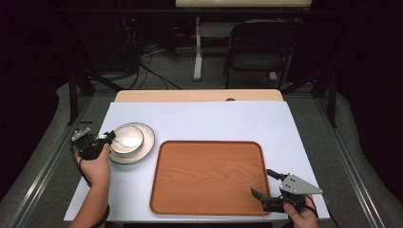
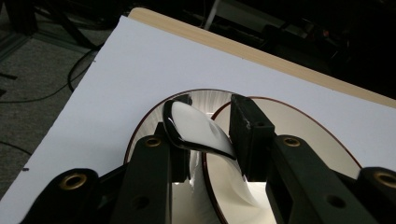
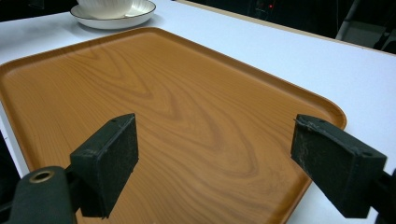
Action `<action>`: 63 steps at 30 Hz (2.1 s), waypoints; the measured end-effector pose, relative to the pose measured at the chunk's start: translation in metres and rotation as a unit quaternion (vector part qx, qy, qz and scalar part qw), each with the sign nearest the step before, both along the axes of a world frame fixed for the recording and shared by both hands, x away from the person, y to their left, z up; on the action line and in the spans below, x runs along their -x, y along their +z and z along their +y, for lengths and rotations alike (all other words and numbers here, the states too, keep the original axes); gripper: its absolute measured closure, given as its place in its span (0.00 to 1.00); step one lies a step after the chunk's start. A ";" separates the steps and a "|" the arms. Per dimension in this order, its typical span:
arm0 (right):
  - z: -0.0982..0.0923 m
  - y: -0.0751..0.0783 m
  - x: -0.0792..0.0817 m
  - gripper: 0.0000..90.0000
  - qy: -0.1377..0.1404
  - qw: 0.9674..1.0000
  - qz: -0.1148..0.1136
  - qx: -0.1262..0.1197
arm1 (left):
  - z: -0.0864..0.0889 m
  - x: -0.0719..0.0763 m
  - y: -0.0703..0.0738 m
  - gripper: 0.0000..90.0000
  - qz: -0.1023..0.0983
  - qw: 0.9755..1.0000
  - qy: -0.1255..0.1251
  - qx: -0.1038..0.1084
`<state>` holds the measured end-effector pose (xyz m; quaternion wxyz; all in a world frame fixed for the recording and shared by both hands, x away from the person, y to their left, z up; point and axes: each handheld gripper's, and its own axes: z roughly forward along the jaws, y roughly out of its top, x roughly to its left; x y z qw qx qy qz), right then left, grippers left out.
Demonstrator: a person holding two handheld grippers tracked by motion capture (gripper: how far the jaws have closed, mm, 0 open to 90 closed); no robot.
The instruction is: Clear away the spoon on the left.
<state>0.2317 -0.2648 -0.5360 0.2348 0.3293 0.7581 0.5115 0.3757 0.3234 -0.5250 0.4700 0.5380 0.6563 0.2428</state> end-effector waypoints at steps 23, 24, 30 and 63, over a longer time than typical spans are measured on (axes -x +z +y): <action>0.000 0.000 0.000 0.16 0.001 1.000 0.001 -0.001 | -0.017 -0.007 0.026 0.94 0.002 0.999 -0.038 0.000; 0.000 0.000 -0.001 0.16 0.001 1.000 0.001 -0.001 | -0.017 -0.007 0.028 0.94 0.004 0.999 -0.039 -0.006; 0.000 0.000 -0.001 0.16 0.001 1.000 0.002 -0.001 | -0.018 -0.007 0.034 0.94 0.007 0.999 -0.050 -0.014; 0.000 0.000 0.000 0.16 -0.001 1.000 0.000 0.000 | -0.028 0.016 0.093 0.94 0.002 0.986 -0.150 -0.073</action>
